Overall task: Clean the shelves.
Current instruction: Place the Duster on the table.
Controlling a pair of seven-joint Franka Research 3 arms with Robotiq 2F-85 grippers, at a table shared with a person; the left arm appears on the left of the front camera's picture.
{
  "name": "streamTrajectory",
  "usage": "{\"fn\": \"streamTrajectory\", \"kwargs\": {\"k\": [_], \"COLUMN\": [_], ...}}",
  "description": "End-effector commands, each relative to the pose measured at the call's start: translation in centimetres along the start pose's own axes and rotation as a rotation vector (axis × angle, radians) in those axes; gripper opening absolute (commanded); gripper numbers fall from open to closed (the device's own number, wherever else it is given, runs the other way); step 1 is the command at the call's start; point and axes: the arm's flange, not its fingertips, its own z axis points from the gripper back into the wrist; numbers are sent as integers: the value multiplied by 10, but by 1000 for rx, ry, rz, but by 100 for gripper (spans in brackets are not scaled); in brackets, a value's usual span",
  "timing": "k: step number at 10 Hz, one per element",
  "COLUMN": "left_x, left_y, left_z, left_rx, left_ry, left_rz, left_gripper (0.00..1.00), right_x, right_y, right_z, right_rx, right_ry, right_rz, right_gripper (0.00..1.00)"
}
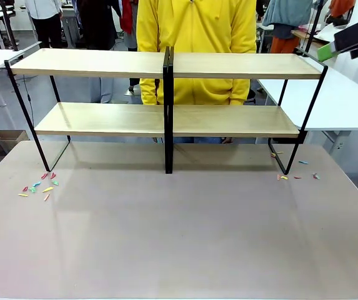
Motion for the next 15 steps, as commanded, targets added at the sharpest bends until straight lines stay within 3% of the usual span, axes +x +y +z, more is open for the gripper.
{"fn": "streamTrajectory", "kwargs": {"k": [1, 2, 3, 4, 5, 6, 7, 8, 9, 10, 12, 15], "left_x": [-6, -17, -25, -21, -13, -5, 6, 25, 45, 64, 85, 84], "left_y": [-1, 0, 3, 8, 11, 8, 5, -1, -2, 2, 22, 42], "left_z": [-18, -38, -67, -114, -155, -196, -235, -274, -295, -301, -303, -309], "left_rx": [-22, 20, 24, 70, 35, 30, 31, 55, 82, -18, -92, -83], "left_ry": [187, 358, 549, 744, 901, 1046, 1136, 1137, 1092, 1068, 1083, 1061], "left_rz": [-137, -247, -356, -400, -459, -571, -644, -602, -560, -542, -495, -435], "left_gripper": [13, 13, 13, 13, 13, 13, 13, 13, 13, 13, 13, 13], "right_x": [-23, -52, -83, -118, -147, -171, -189, -203, -114, -114, -114, -114], "right_y": [-2, -8, -13, -12, -3, 5, 6, -2, -18, -18, -18, -18], "right_z": [-12, -22, -36, -62, -89, -110, -125, -133, -112, -112, -112, -112], "right_rx": [183, 338, 445, 504, 487, 597, 564, 456, 602, 602, 602, 602], "right_ry": [66, 219, 306, 401, 502, 579, 614, 635, 566, 566, 566, 566], "right_rz": [-100, -247, -370, -520, -600, -667, -708, -742, -627, -627, -627, -627], "right_gripper": [100, 100, 100, 100, 100, 100, 100, 100, 100, 100, 100, 100]}}
